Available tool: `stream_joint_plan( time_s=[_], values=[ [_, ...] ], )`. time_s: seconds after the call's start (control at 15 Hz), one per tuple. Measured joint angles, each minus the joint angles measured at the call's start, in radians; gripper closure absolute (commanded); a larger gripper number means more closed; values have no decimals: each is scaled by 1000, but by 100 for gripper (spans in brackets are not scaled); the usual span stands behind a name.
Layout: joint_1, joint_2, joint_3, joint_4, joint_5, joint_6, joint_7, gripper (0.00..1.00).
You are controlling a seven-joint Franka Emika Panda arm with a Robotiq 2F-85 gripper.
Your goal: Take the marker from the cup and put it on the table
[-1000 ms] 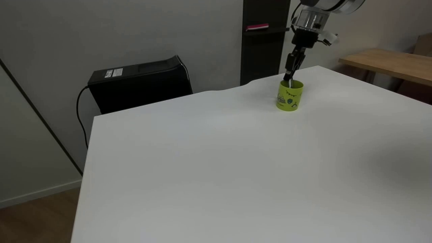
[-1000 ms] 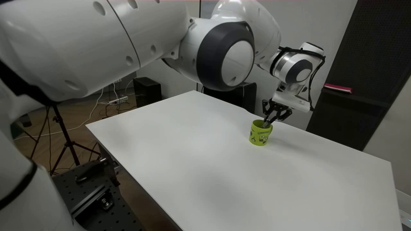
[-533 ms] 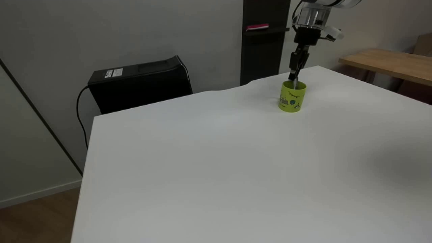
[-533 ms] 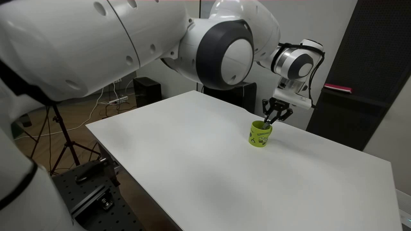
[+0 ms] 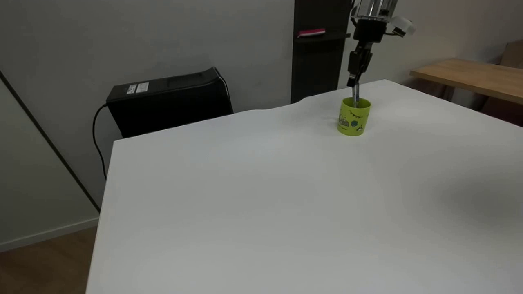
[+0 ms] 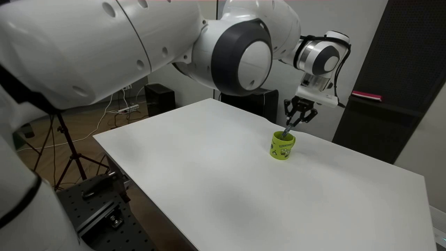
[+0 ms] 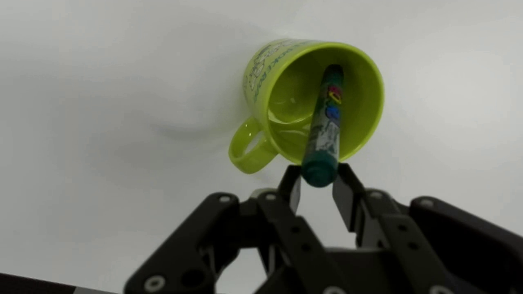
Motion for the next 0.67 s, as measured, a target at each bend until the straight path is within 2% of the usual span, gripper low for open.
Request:
stream_joint_plan(
  time_s=[0.67],
  values=[
    [28, -29, 1, 72, 0, -4, 0, 95]
  ],
)
